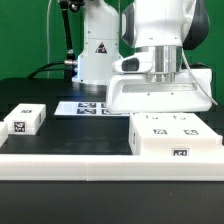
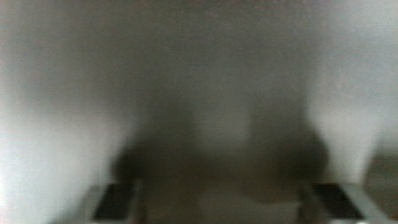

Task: Assemble cabinet

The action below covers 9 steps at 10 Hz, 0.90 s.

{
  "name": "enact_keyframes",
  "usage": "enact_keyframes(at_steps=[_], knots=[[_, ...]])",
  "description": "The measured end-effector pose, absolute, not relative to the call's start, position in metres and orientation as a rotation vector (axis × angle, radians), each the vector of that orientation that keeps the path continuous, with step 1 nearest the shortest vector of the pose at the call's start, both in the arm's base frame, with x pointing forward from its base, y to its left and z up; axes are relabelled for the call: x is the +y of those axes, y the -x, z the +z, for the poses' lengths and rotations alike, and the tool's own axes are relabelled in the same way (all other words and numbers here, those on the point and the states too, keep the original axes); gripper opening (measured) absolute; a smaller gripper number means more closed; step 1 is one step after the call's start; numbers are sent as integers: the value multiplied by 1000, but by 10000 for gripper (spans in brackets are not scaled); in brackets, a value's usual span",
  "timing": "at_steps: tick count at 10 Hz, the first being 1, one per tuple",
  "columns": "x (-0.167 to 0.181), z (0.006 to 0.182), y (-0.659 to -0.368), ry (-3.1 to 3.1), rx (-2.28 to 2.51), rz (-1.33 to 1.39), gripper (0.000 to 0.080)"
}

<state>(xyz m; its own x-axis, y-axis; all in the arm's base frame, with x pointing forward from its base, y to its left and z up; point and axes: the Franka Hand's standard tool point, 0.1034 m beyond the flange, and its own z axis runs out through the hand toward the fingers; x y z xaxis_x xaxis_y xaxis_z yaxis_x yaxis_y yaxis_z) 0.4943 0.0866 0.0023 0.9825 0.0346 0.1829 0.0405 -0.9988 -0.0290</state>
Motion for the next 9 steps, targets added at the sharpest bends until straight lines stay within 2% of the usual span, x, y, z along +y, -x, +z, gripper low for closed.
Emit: enact_keyframes(at_steps=[1, 2, 3, 4, 9], knots=[[87, 2, -494, 3095, -59, -285, 273], [87, 2, -494, 3095, -61, -285, 88], [87, 2, -494, 3095, -61, -285, 88], [87, 2, -494, 3096, -63, -284, 20], [87, 4, -494, 3095, -65, -285, 2]])
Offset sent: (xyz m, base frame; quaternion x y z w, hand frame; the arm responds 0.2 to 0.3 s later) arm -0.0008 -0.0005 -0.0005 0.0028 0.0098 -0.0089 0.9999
